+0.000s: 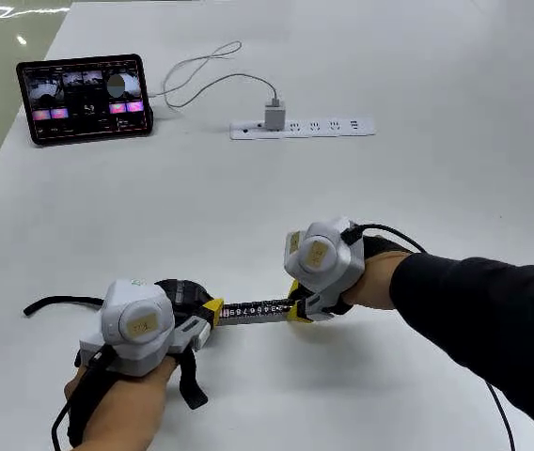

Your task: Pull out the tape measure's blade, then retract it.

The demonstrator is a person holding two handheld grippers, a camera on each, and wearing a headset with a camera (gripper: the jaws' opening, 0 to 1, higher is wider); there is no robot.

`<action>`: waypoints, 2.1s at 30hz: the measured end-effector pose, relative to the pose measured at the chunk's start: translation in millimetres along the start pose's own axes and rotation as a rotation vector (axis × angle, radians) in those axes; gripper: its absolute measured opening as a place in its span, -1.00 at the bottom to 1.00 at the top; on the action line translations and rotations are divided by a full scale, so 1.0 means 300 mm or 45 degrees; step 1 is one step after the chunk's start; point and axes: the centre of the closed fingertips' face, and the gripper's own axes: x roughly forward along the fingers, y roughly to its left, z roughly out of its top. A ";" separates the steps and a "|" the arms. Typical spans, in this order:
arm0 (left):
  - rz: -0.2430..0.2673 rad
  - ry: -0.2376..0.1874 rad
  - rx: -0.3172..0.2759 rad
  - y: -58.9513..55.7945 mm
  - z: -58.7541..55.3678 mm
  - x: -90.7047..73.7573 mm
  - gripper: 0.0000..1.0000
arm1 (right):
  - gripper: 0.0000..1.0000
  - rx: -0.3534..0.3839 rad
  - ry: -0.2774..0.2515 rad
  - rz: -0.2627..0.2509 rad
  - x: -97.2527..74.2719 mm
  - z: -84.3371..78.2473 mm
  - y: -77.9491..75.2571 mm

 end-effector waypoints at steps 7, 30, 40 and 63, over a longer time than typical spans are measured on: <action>-0.001 0.000 -0.002 0.000 0.000 0.001 0.21 | -0.82 -0.013 -0.013 0.008 0.003 0.010 0.001; -0.007 0.001 -0.001 0.001 0.000 0.000 0.21 | -0.81 -0.006 -0.109 0.025 0.021 0.047 0.011; -0.008 -0.001 -0.003 0.000 0.003 -0.002 0.21 | -0.81 0.006 -0.127 0.025 0.024 0.062 0.016; -0.028 -0.010 -0.039 0.003 0.006 -0.007 0.21 | -0.81 0.017 -0.156 0.031 0.055 0.107 0.019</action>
